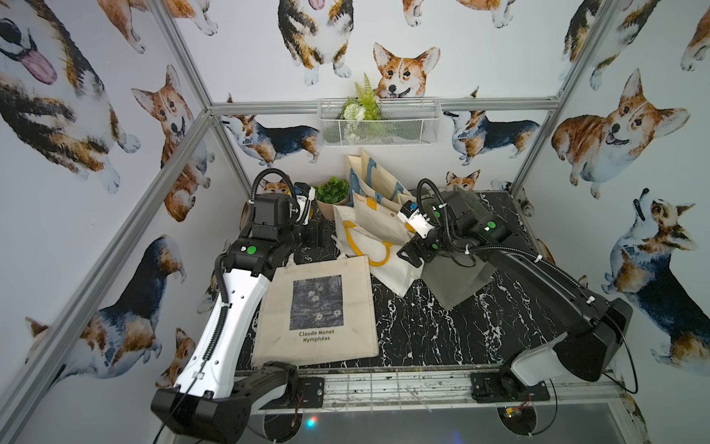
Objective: Put away the canvas bag
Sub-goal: Pick up the canvas bag from the center of the board.
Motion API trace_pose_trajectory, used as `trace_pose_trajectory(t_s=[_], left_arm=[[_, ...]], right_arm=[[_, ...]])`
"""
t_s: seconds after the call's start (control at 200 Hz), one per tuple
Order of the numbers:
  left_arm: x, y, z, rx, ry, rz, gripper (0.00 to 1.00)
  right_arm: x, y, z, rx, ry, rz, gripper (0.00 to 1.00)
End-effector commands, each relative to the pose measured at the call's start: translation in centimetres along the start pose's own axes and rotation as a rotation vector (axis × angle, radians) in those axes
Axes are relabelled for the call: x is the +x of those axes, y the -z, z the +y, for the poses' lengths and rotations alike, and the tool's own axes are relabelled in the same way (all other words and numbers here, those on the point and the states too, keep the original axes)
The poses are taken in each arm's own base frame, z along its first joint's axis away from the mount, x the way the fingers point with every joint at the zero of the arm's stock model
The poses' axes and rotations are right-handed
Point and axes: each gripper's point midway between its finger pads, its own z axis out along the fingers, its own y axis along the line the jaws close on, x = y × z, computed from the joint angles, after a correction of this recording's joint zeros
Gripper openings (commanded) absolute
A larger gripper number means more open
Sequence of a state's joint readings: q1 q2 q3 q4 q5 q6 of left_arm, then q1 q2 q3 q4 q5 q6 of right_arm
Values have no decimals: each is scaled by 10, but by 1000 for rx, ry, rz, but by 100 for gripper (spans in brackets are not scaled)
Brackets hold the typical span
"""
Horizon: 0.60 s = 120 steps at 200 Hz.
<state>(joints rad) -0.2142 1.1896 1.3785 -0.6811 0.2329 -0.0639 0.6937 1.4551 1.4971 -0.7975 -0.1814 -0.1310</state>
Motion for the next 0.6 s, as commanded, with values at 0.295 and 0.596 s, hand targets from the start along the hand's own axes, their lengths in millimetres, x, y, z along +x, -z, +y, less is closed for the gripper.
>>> trace_pose_trajectory(t_s=[0.295, 0.596], left_arm=[[-29, 3, -21, 102, -213, -212, 82], [-6, 4, -50, 190, -401, -233, 80]], right_arm=[[42, -6, -31, 175, 2, 69, 94], [42, -18, -38, 93, -143, 31, 96]])
